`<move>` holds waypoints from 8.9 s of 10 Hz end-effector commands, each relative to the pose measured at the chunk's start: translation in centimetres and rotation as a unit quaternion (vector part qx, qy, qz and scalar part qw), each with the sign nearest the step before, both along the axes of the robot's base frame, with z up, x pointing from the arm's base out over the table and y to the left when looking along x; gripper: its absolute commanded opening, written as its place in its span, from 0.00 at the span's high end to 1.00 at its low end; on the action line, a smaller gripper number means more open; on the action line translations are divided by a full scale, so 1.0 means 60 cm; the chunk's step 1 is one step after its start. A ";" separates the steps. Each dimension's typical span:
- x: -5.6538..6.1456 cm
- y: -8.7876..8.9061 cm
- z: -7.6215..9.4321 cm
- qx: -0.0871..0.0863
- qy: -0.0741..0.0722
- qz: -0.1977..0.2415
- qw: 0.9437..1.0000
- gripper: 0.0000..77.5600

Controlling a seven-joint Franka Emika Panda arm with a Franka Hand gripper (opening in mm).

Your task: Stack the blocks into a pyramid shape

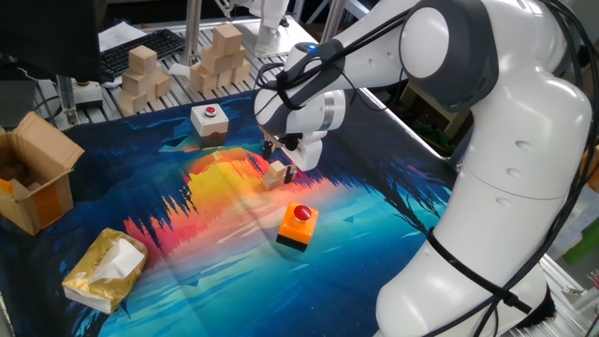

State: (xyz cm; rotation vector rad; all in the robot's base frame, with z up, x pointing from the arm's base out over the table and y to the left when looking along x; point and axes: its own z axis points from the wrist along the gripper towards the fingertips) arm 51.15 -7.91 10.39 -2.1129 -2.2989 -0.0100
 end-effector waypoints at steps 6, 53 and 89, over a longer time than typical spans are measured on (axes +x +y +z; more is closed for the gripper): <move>-0.021 -0.029 0.048 -0.023 0.015 0.066 0.997 0.00; 0.185 -0.101 -0.039 -0.013 -0.022 0.272 0.962 0.00; 0.062 -0.083 0.021 0.002 0.034 0.027 0.999 0.99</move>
